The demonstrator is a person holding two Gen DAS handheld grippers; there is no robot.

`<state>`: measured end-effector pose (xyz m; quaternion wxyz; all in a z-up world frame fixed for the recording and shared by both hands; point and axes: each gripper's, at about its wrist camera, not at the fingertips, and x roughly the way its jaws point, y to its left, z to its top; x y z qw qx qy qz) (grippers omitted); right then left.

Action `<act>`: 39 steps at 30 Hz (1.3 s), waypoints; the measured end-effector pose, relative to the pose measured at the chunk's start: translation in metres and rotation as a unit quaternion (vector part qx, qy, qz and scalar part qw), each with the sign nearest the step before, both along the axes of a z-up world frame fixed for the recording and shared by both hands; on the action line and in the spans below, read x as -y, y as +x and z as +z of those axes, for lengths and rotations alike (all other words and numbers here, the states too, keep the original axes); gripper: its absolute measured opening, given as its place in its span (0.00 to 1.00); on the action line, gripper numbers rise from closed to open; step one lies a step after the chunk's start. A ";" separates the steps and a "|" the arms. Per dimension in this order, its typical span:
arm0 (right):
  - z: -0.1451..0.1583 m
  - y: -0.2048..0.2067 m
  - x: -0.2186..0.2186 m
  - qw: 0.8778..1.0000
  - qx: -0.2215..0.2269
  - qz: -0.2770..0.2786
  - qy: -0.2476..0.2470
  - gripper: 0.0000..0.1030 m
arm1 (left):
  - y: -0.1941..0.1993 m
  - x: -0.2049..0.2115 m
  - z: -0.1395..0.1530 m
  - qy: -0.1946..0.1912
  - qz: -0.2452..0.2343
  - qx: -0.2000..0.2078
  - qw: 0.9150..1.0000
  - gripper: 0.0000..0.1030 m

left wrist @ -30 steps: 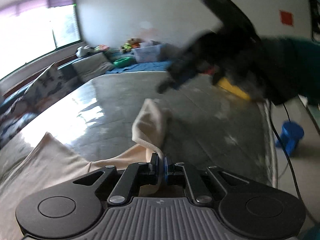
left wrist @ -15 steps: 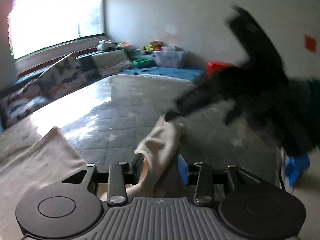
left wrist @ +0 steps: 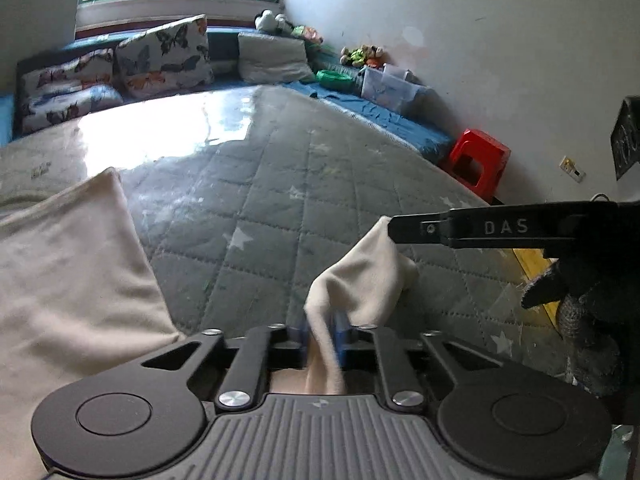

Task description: Fold clothes

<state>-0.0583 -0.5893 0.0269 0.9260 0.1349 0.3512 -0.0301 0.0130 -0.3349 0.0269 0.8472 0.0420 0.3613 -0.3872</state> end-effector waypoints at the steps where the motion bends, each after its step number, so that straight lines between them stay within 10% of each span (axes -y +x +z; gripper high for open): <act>1: 0.000 0.000 0.001 1.000 0.001 0.000 0.003 0.36 | -0.003 0.000 0.002 -0.002 -0.006 0.012 1.000 0.07; 9: 0.009 -0.007 -0.003 1.000 0.010 0.014 0.001 0.36 | -0.069 0.013 0.002 0.022 -0.141 0.164 0.976 0.12; 16: -0.001 -0.024 -0.027 0.998 -0.013 0.053 -0.045 0.44 | -0.096 0.019 -0.017 0.052 -0.199 0.175 0.963 0.24; 25: -0.013 -0.048 -0.021 0.996 -0.024 0.018 -0.085 0.50 | -0.094 -0.005 -0.008 0.051 -0.173 0.168 0.969 0.47; 39: 0.001 -0.065 -0.036 0.996 0.019 -0.002 -0.087 0.50 | -0.095 -0.092 0.020 0.079 -0.010 0.182 0.980 0.72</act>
